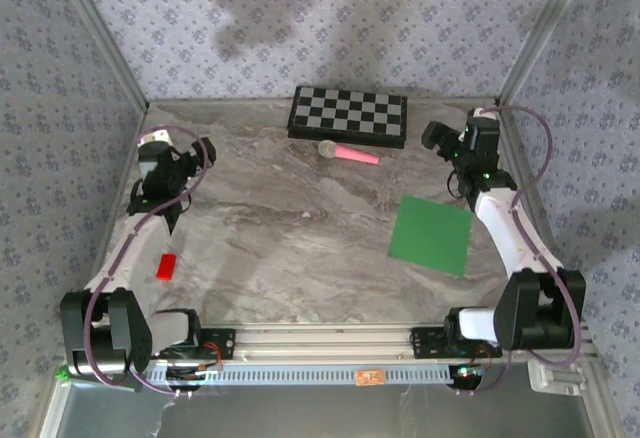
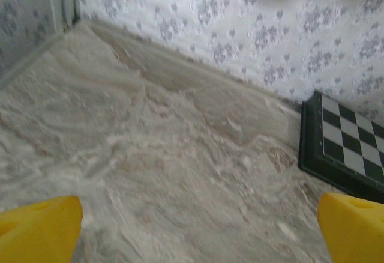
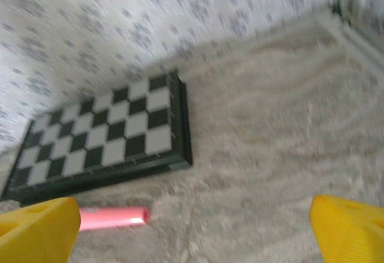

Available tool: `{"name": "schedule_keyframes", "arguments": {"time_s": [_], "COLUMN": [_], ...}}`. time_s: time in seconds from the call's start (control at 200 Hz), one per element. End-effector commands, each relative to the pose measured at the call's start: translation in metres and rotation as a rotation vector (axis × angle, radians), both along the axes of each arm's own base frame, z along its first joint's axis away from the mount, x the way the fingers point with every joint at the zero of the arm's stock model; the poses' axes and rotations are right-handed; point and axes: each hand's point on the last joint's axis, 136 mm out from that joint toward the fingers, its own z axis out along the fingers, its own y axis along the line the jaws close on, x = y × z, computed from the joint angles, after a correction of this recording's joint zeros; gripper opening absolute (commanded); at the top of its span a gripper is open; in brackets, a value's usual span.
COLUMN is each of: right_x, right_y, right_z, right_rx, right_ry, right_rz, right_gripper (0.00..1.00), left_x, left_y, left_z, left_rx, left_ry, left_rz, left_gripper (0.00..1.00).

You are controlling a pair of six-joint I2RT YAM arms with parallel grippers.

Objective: Fold a paper plane with a square sheet of paper (pick it up from the middle)
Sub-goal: Move the square sheet of paper to the center of the table.

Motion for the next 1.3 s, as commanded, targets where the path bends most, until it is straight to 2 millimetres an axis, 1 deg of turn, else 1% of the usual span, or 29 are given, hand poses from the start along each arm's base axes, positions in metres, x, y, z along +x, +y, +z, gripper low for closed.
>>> {"name": "schedule_keyframes", "arguments": {"time_s": [0.0,0.08,0.17,0.265,0.33,0.435,0.54,0.665,0.725,0.865,0.954,1.074,1.129,1.139,1.154,1.184,1.259,1.294], "right_x": [-0.028,-0.044,-0.069,-0.093,-0.103,-0.113,-0.117,-0.118,-0.117,-0.103,-0.091,-0.074,-0.066,-0.067,-0.059,-0.053,-0.044,-0.04], "right_y": [-0.004,-0.009,-0.015,-0.011,-0.007,0.004,0.017,0.04,0.055,0.097,0.132,0.184,0.213,0.217,0.229,0.247,0.283,0.297], "right_z": [-0.067,-0.092,-0.122,-0.154,-0.167,-0.18,-0.19,-0.206,-0.212,-0.216,-0.215,-0.217,-0.216,-0.22,-0.214,-0.214,-0.213,-0.213], "right_rx": [0.092,0.107,0.149,0.177,0.177,0.16,0.147,0.156,0.157,0.174,0.209,0.259,0.294,0.294,0.317,0.341,0.379,0.391], "right_ry": [0.28,0.367,0.495,0.615,0.665,0.695,0.716,0.764,0.781,0.786,0.764,0.744,0.732,0.739,0.722,0.716,0.722,0.722], "right_rz": [-0.07,-0.12,-0.203,-0.249,-0.263,-0.274,-0.294,-0.307,-0.298,-0.251,-0.201,-0.142,-0.114,-0.11,-0.094,-0.067,-0.02,0.0], "right_gripper": [1.0,1.0,1.0,1.0,1.0,1.0,1.0,1.0,1.0,1.0,1.0,1.0,1.0,1.0,1.0,0.99,0.99,0.98], "left_x": [-0.004,-0.004,-0.005,-0.008,-0.008,-0.008,-0.007,-0.008,-0.009,-0.011,-0.011,-0.01,-0.009,-0.009,-0.009,-0.009,-0.008,-0.008], "left_y": [-0.023,-0.033,-0.039,-0.043,-0.046,-0.051,-0.054,-0.056,-0.055,-0.055,-0.055,-0.057,-0.059,-0.059,-0.06,-0.062,-0.067,-0.07], "left_z": [-0.013,-0.018,-0.021,-0.026,-0.029,-0.032,-0.033,-0.034,-0.035,-0.037,-0.037,-0.037,-0.039,-0.039,-0.04,-0.04,-0.042,-0.043], "left_rx": [-0.104,-0.128,-0.138,-0.129,-0.124,-0.126,-0.131,-0.128,-0.126,-0.119,-0.12,-0.122,-0.128,-0.129,-0.132,-0.136,-0.141,-0.144], "left_ry": [0.098,0.125,0.141,0.164,0.175,0.182,0.189,0.191,0.196,0.209,0.21,0.211,0.22,0.221,0.227,0.233,0.255,0.267], "left_rz": [-0.102,-0.149,-0.18,-0.195,-0.208,-0.234,-0.244,-0.246,-0.242,-0.241,-0.24,-0.243,-0.247,-0.249,-0.25,-0.256,-0.271,-0.276], "left_gripper": [1.0,1.0,1.0,1.0,1.0,1.0,1.0,1.0,1.0,1.0,1.0,1.0,1.0,1.0,1.0,1.0,1.0,1.0]}}
